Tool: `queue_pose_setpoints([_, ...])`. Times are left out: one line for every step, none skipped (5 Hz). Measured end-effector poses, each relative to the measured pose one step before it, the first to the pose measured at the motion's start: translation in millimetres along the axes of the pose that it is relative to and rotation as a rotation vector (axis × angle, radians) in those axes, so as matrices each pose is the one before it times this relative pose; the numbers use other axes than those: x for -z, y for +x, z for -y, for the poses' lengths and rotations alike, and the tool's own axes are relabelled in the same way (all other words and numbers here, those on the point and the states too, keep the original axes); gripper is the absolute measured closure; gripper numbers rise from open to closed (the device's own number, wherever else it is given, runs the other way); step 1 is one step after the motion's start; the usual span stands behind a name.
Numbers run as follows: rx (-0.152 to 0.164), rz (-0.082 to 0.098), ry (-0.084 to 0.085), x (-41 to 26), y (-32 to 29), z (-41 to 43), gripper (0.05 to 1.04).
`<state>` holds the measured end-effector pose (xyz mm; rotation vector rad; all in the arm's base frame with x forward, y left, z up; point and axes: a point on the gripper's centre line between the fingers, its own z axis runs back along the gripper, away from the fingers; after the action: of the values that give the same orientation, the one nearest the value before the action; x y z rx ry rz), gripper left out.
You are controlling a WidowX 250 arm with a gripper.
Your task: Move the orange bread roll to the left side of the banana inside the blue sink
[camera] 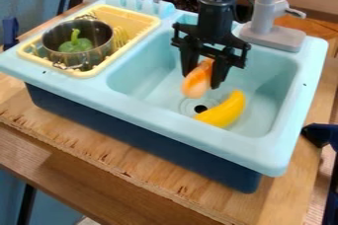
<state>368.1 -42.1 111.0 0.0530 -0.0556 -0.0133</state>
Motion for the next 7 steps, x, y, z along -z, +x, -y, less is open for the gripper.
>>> queue_pose_setpoints([-0.0287,-0.0382,0.0419,-2.2,-12.27,-13.51,0.475])
queue_pose_setpoints([-0.0522,-0.0339,0.007,6.62,-13.08,-21.85,0.475])
queue_pose_setpoints([-0.005,0.0198,-0.006,6.35,-2.3,-8.67,0.475])
queue_pose_setpoints([0.0155,-0.0058,-0.0082,17.4,7.36,-3.09,0.475])
queue_pose_setpoints([0.0613,-0.0047,-0.0197,10.75,16.9,4.86,0.475])
queue_pose_setpoints([0.0468,-0.0029,0.0125,-0.87,11.46,5.65,0.475])
queue_pose_setpoints([0.0116,-0.0174,0.0245,-1.72,0.45,4.12,0.41])
